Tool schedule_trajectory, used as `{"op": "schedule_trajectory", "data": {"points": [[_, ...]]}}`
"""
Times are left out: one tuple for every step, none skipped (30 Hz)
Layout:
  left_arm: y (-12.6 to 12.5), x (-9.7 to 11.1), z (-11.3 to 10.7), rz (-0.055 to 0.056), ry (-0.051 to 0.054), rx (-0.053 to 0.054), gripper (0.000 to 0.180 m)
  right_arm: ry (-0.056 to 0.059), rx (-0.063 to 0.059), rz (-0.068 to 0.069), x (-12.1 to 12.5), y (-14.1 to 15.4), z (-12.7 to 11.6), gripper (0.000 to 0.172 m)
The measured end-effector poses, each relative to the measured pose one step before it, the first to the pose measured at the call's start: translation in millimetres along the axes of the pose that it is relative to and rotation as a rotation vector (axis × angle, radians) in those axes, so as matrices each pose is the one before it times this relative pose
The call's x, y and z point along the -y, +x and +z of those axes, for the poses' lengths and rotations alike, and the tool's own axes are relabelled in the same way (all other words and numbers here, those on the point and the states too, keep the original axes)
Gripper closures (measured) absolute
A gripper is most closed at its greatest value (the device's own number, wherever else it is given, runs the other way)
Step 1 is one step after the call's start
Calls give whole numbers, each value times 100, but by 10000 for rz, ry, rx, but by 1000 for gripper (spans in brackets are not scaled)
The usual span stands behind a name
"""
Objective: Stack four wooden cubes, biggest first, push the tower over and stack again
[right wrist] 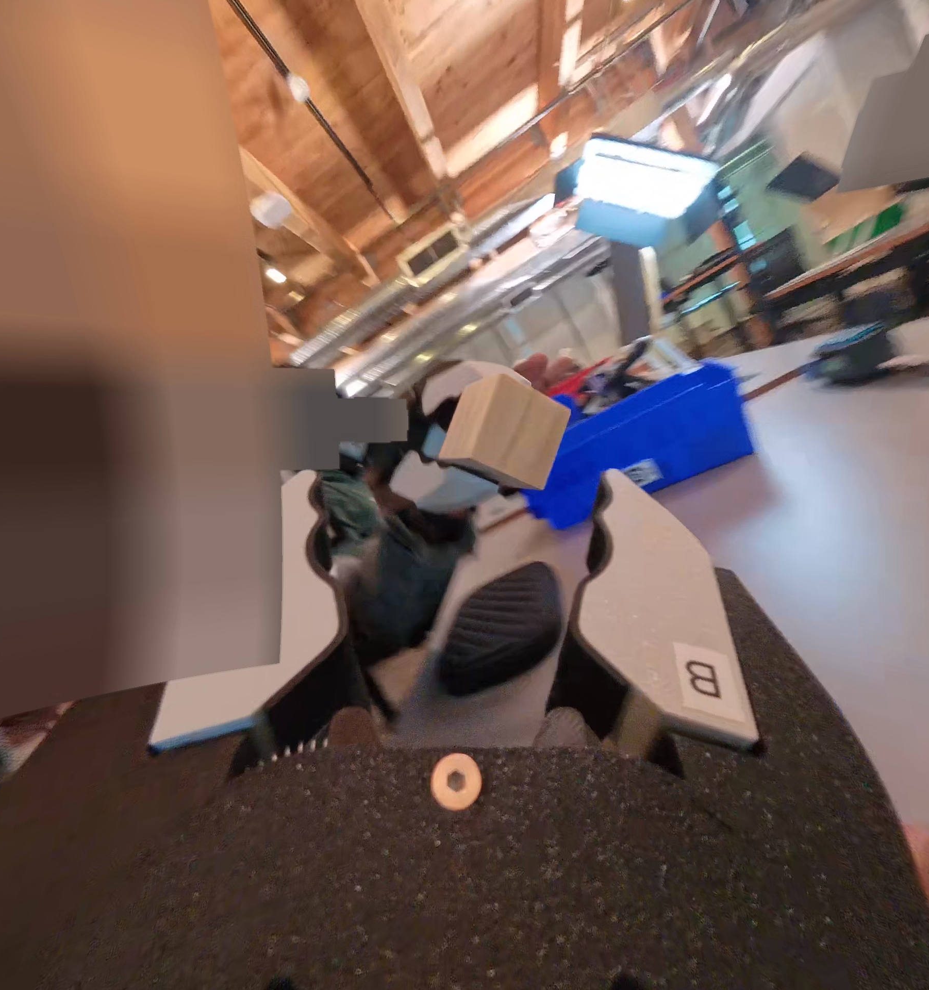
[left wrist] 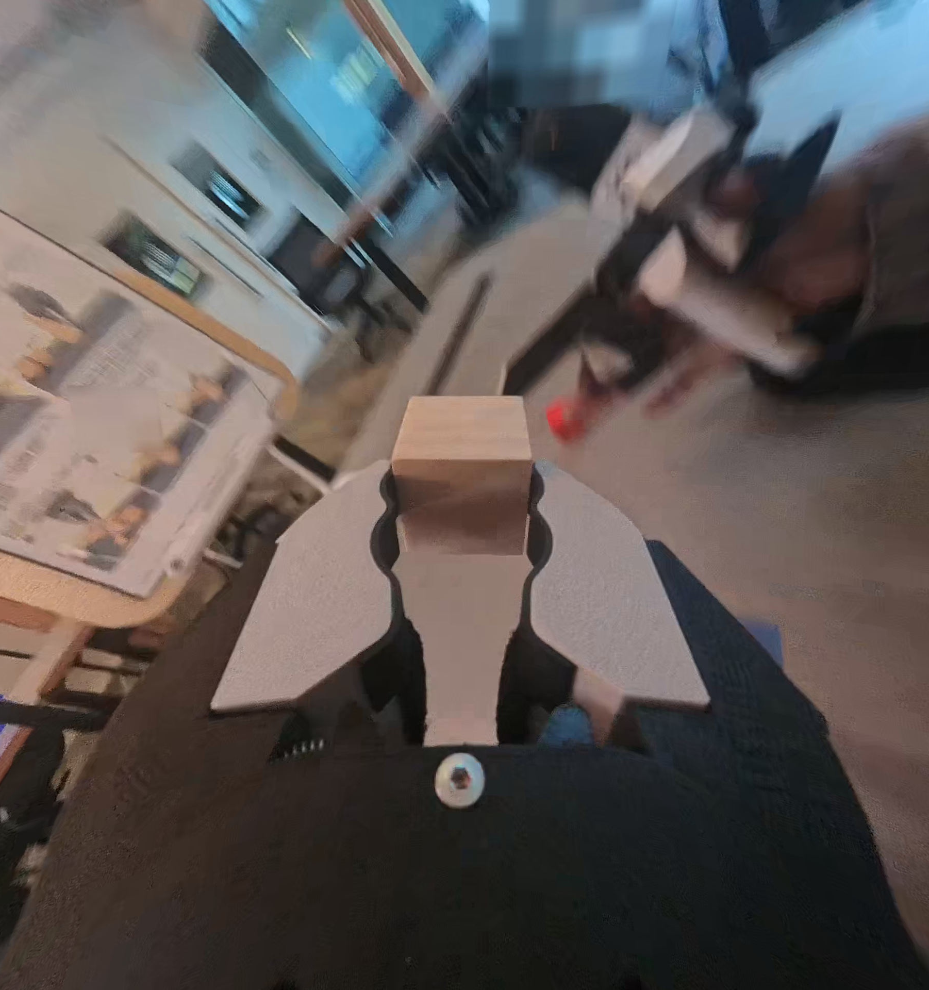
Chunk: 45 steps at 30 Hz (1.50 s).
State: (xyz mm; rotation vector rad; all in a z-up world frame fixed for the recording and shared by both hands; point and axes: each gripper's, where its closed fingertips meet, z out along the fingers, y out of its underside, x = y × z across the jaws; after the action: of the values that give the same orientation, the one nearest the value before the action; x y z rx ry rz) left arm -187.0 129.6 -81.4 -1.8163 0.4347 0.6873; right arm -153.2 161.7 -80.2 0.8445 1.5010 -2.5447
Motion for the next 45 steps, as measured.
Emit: {"op": "schedule_trajectory", "data": {"points": [[-560, -1716, -1000, 93, -1152, -906, 135, -350, -537, -1162, -199, 244, -140, 69], [-588, -1822, -910, 2, -1094, -723, 135, -542, -478, -1372, -487, 109, -24, 61], [-187, -1989, -723, 55, -1136, -834, 135, -607, -447, -1412, -620, 80, 74, 53], [159, -2088, -458, 114, -1184, -902, 135, -594, -306, -1307, -698, -78, 161, 44], [-86, -1860, -94, 74, -1005, -531, 135, -436, -51, -1035, -589, -405, 254, 36], [31, -1653, 203, 56, -930, -482, 135, -218, 159, -639, -361, -635, 325, 31], [338, -1395, 402, 73, -823, -586, 135, -90, 199, -266, -246, -584, 352, 29], [307, -923, 534, 74, -603, -481, 135, -85, 204, -29, -290, -467, 322, 27], [341, -558, 576, 77, -446, -440, 135, -149, 201, 54, -367, -363, 244, 25], [485, -362, 523, 53, -394, -494, 135, -181, 105, 50, -390, -173, 153, 25], [428, -216, 468, 75, -348, -449, 135, -154, -3, 18, -323, 16, 61, 25], [244, -87, 431, 118, -265, -314, 135, -87, 43, 10, -202, -61, 38, 26], [64, -44, 406, 66, -222, -218, 135, -2, 86, 28, -20, -153, 11, 27], [-14, -64, 359, 55, -223, -179, 135, 41, 36, 14, 45, -75, 20, 28], [-111, -45, 303, 66, -178, -116, 135, -18, -9, -11, -39, -10, 18, 29], [-160, -2, 278, -57, -138, -91, 135, -112, -29, -41, -166, 20, 22, 30], [-144, -12, 256, -130, -127, -98, 135, -131, -21, -86, -172, -11, 23, 31], [-179, -17, 234, -83, -101, -49, 135, -94, -34, -86, -132, -3, 23, 31], [-192, -48, 196, -29, -75, -4, 135, -51, -21, -49, -70, -14, 37, 31], [-116, -45, 135, -18, -43, -27, 135, -50, 4, -3, -78, -26, 23, 31], [5, -8, 85, -63, -12, -83, 135, -33, 4, 24, -53, -7, 9, 31], [112, 26, 65, -69, 12, -124, 135, -14, -19, 25, -23, 47, 1, 31], [94, 48, 71, -67, 12, -93, 135, -23, -50, 10, -42, 74, -6, 32], [39, -2, 58, -61, -35, -57, 135, -55, -18, 2, -91, 39, 8, 32], [-58, -28, 61, -39, -71, 1, 135, -48, 37, 3, -65, -72, 23, 32], [-75, -9, 60, -6, -56, 12, 135, -15, 27, -5, -1, -71, 22, 32], [-7, 81, 52, -9, 6, -19, 135, -21, 11, -20, -30, -37, 11, 32], [-26, 174, 45, -44, 66, -12, 135, -30, 9, -21, -42, -26, 9, 32], [8, 169, 50, -51, 72, -20, 135, -13, -6, -7, -8, 10, -24, 33], [85, 83, 67, -39, 26, -57, 135, 3, -9, 16, -2, 24, -19, 33], [83, 34, 84, -21, -4, -44, 135, 9, 0, 27, 13, 19, -20, 33], [5, 22, 40, -15, 2, 17, 135, 12, 3, 19, 21, -1, -19, 33], [1, 12, -2, 7, 0, 16, 135, 8, 6, 1, 20, -11, -9, 33], [8, 17, -3, 33, 27, 22, 135, 9, 14, -14, 24, -33, -9, 34], [-26, 26, 18, -25, 37, 32, 135, 2, -2, -7, 12, 5, -13, 34], [-34, -10, 45, -85, 2, 29, 133, -15, -2, 2, -18, -5, -2, 34], [-45, -142, 52, -97, -76, 25, 129, -18, 6, 6, -24, -4, -8, 34], [-59, -196, 2, -52, -92, 28, 125, -28, -8, 2, -47, 16, -14, 34], [-19, -96, -78, -20, 21, 24, 122, -74, -58, 6, -92, 107, -57, 34], [-54, 65, -211, -49, 159, 63, 117, -76, -102, 20, -87, 208, -111, 34], [-166, 227, -349, -130, 318, 138, 111, -36, -155, 37, -11, 316, -163, 35], [-264, 386, -496, -187, 480, 221, 104, 0, -205, 60, 38, 420, -223, 37], [-445, 641, -650, -235, 713, 383, 97, -6, -280, 107, 10, 590, -277, 40], [-640, 1030, -779, -284, 1015, 568, 87, -50, -326, 143, -76, 703, -320, 42], [-627, 1463, -895, -266, 1332, 645, 77, -120, -410, 152, -169, 862, -362, 45]]}}
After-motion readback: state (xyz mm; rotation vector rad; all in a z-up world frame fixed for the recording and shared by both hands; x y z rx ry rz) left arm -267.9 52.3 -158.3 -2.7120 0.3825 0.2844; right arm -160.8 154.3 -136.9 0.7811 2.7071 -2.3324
